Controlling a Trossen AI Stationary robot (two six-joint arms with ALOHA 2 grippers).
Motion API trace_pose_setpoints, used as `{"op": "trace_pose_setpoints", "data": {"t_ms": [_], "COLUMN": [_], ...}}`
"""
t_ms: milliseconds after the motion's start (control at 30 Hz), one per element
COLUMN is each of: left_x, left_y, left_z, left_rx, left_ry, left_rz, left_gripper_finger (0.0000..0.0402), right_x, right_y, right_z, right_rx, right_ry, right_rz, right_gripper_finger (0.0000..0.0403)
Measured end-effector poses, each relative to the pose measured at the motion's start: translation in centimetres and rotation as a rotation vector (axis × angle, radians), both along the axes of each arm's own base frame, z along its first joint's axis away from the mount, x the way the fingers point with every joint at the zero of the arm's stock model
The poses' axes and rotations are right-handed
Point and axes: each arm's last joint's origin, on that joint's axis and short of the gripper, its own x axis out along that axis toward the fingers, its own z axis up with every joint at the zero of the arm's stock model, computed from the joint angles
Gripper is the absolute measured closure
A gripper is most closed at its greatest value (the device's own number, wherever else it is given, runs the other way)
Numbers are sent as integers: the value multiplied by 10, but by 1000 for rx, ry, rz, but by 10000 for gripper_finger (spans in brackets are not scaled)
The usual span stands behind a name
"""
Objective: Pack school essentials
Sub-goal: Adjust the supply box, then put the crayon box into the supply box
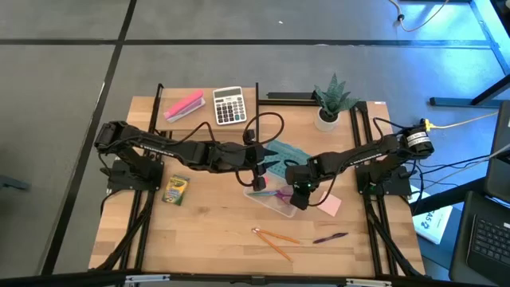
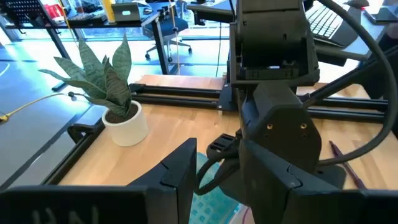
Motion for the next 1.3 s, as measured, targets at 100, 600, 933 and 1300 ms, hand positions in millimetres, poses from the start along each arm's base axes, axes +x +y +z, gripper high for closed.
{"op": "trace_pose_setpoints", "data": {"t_ms": [100, 600, 933, 1300], "left_x": [0, 0, -2, -21], "left_y": [0, 0, -3, -14], "left_z": [-1, -1, -3, -28], "left_rx": [0, 0, -4, -225], "left_ry": [7, 12, 38, 285], "left_rz": [0, 0, -6, 100], "left_gripper_finger": [287, 287, 287, 287], "right_x": [-2, -10, -14, -27], "right_y": [-2, -6, -11, -12], "right_z": [-1, -3, -3, 34], "right_rx": [-41, -177, -311, -275], "right_ry": [18, 91, 120, -41], "right_rz": [-10, 67, 77, 30], "right_gripper_finger": [286, 286, 286, 286]}}
